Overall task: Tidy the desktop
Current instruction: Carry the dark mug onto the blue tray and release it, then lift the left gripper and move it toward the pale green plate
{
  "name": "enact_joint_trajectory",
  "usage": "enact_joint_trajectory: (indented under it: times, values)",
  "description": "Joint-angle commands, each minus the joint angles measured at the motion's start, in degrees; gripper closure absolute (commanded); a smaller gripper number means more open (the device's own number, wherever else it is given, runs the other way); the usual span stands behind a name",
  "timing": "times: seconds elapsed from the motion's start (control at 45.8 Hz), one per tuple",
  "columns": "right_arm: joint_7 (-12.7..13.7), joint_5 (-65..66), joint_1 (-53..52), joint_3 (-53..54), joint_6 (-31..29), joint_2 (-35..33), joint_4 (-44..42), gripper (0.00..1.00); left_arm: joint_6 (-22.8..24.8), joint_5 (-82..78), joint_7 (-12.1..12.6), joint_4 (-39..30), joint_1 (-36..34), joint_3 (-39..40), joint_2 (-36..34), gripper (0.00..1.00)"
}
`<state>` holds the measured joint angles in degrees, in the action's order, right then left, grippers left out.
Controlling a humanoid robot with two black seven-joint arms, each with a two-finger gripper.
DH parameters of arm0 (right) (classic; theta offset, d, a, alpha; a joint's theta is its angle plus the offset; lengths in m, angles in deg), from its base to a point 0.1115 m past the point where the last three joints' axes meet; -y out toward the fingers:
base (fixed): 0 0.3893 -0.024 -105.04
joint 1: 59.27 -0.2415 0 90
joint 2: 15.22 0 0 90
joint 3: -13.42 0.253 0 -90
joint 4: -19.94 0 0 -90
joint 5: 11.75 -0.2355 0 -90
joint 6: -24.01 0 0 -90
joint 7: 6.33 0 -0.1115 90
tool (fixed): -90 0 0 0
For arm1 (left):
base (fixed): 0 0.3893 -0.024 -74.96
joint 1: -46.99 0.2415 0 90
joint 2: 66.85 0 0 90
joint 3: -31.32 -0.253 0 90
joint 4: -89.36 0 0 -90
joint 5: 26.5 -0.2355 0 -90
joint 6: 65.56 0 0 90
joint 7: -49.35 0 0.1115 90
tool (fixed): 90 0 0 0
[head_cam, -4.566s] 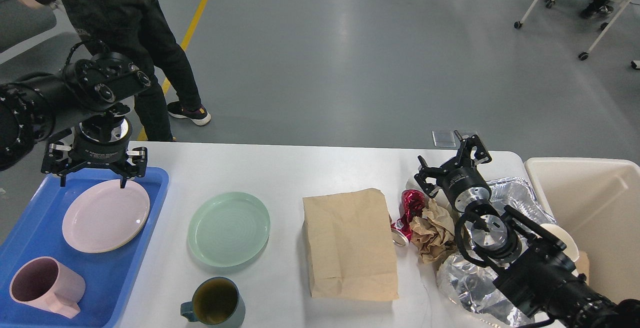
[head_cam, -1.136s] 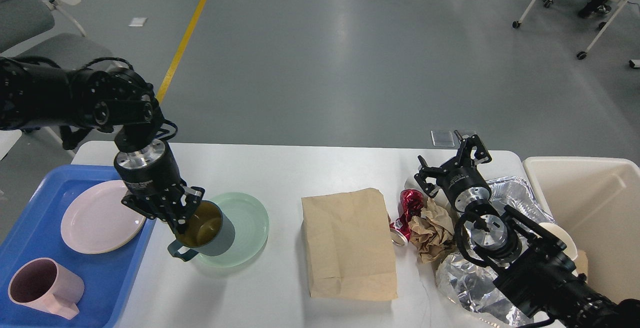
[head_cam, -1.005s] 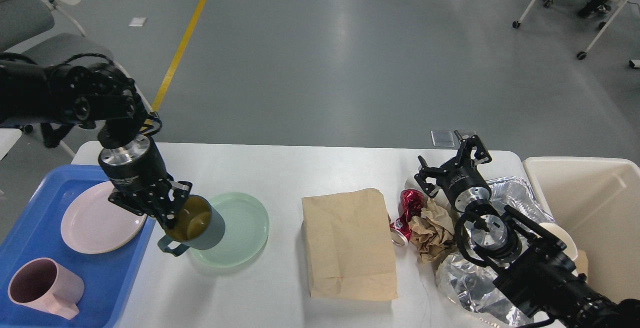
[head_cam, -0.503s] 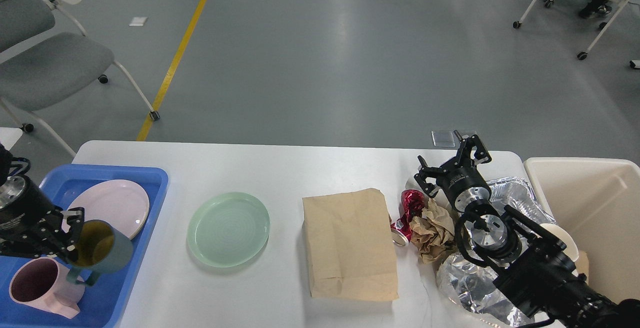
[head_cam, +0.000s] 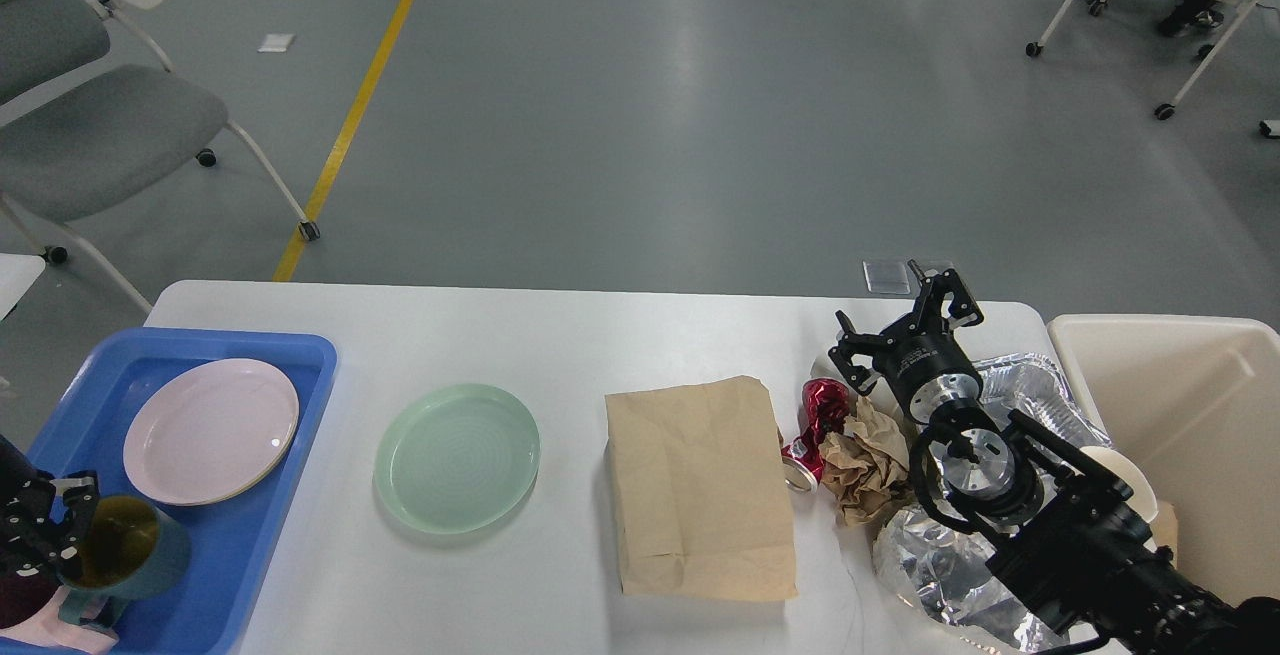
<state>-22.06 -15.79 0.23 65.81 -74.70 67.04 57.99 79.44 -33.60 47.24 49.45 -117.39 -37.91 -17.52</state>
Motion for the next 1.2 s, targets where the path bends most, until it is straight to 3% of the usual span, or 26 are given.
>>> enact_joint_trajectory:
  times: [0.0,0.262,0.459,0.699,0.896,1.049,1.18]
  values:
    - [0.00,-0.01,0.00,-0.01,0.01,0.00,0.00,0.00,0.00,-0.02,0.00,1.33,2.12,1.64,0.24,1.00]
    - [0.00,-0.01,0.00,-0.01,0.01,0.00,0.00,0.00,0.00,0.07,0.18,3.09,3.71,4.63,1.56,1.00]
    - [0.00,-0.01,0.00,-0.01,0.01,0.00,0.00,0.00,0.00,-0.02,0.18,3.70,4.15,4.98,3.05,0.91]
    - [0.00,-0.01,0.00,-0.01,0.01,0.00,0.00,0.00,0.00,0.07,-0.26,3.70,4.59,4.72,4.64,0.61]
    - [0.00,-0.01,0.00,-0.09,0.01,0.00,0.00,0.00,0.00,0.51,-0.44,3.53,4.50,4.37,4.99,0.19]
    - [0.00,-0.01,0.00,-0.01,0.01,0.00,0.00,0.00,0.00,0.77,-0.52,2.56,3.18,3.31,4.73,0.10]
    - [0.00,-0.01,0.00,-0.01,0.01,0.00,0.00,0.00,0.00,0.86,-0.79,1.51,-3.40,-3.35,4.55,0.06]
